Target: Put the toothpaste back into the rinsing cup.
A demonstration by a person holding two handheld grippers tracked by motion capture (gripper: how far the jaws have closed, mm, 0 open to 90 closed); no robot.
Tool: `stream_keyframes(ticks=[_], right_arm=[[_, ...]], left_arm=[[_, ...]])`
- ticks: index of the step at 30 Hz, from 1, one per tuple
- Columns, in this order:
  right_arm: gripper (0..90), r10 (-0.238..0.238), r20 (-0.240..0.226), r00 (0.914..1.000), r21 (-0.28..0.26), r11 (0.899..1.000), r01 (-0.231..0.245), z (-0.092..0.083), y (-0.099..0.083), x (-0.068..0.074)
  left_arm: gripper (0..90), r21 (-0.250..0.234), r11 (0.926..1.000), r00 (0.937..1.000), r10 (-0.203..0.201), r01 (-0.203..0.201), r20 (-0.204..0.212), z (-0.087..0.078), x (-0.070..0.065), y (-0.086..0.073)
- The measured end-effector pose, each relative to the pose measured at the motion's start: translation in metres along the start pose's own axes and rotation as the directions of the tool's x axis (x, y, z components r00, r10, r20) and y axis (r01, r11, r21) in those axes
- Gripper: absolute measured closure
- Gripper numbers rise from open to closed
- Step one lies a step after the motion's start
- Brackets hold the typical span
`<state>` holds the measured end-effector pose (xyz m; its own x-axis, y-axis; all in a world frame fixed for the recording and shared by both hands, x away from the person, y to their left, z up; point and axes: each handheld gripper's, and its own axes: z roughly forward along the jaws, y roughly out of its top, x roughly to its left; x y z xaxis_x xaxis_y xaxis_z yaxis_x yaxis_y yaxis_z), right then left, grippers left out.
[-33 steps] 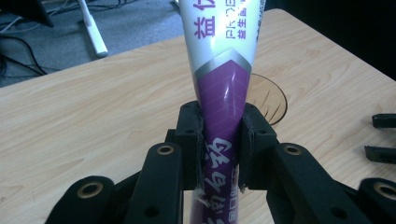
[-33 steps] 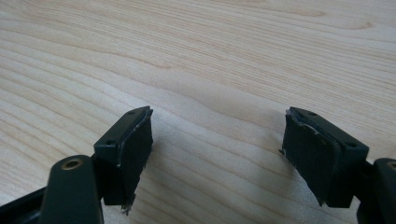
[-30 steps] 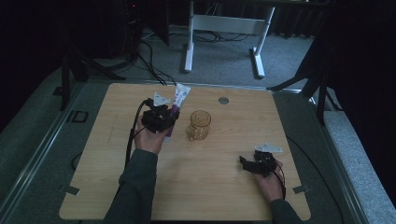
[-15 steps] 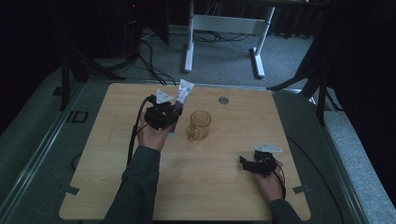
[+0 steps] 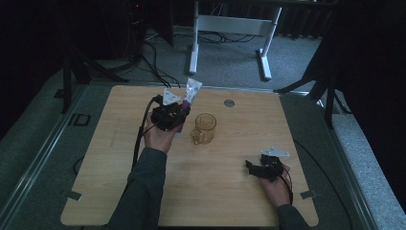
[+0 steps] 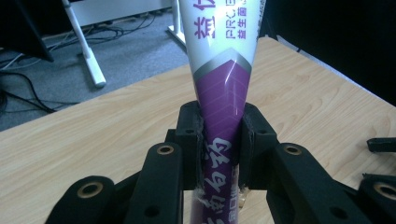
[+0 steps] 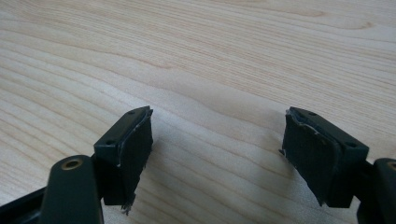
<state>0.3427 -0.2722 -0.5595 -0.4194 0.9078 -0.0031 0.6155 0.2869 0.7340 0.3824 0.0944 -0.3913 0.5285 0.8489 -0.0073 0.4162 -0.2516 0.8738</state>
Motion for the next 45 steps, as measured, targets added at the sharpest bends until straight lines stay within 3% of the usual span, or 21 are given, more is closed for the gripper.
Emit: stream_keyframes(ticks=[21,45], right_arm=[[24.3,-0.001,-0.001,1.0000,0.000,1.000,0.001,0.000,0.000,0.000],[24.2,-0.003,-0.002,1.0000,0.000,1.000,0.003,0.000,0.000,0.000]], left_arm=[[72.9,-0.047,0.9988,0.9995,-0.012,0.013,0.030,0.009,-0.002,0.005],[72.9,-0.110,0.9928,0.9975,-0.041,0.047,0.057,0.026,-0.014,0.007]])
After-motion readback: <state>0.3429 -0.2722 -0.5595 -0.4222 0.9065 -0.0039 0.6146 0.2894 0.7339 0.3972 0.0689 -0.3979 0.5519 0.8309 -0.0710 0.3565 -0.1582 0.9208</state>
